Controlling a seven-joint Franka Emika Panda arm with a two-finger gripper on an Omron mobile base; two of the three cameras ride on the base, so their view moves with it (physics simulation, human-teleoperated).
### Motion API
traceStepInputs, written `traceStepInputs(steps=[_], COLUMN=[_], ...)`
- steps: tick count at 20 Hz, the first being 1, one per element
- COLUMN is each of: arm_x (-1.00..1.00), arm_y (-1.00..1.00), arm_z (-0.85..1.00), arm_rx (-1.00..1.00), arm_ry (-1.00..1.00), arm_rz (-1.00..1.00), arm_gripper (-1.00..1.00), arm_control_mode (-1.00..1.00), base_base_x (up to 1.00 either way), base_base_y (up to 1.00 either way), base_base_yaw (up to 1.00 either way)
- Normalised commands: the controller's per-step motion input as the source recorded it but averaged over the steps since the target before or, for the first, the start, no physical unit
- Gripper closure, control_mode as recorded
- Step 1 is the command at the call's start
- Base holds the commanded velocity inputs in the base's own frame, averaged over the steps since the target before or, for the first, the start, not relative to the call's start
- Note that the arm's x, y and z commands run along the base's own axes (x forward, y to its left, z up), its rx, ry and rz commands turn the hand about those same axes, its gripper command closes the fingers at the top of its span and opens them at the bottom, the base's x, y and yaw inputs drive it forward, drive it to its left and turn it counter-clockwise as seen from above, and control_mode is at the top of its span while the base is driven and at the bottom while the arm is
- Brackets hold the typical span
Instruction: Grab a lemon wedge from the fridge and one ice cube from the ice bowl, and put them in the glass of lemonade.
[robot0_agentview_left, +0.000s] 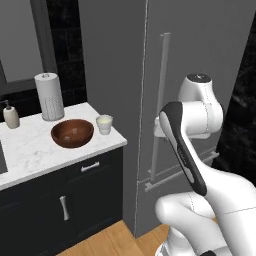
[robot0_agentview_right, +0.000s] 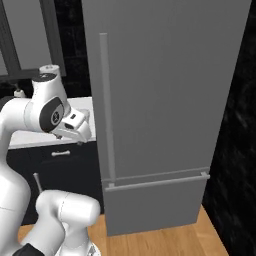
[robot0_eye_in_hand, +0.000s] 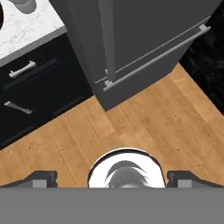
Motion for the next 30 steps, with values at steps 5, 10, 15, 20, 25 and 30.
traceStepInputs(steps=[5, 10, 15, 20, 25, 30], arm_x=[0.00, 0.00, 0.00, 0.00, 0.00, 0.00], arm_y=[0.00, 0.00, 0.00, 0.00, -0.02, -0.04], arm_z=[0.00, 0.00, 0.00, 0.00, 0.14, 0.49], arm_rx=[0.00, 0.00, 0.00, 0.00, 0.00, -0.05], arm_ry=[0.00, 0.00, 0.00, 0.00, -0.06, -0.29], arm_rz=[0.00, 0.00, 0.00, 0.00, 0.10, 0.37], arm_gripper=[-1.00, -1.00, -1.00, -1.00, -1.00, -1.00], arm_control_mode=[1.00, 1.00, 1.00, 1.00, -1.00, -1.00], base_base_x=[-0.39, 0.27, 0.01, 0.00, 0.00, 0.00], base_base_y=[0.18, 0.30, -0.04, 0.00, 0.00, 0.00], base_base_yaw=[-0.03, -0.11, -0.03, 0.00, 0.00, 0.00])
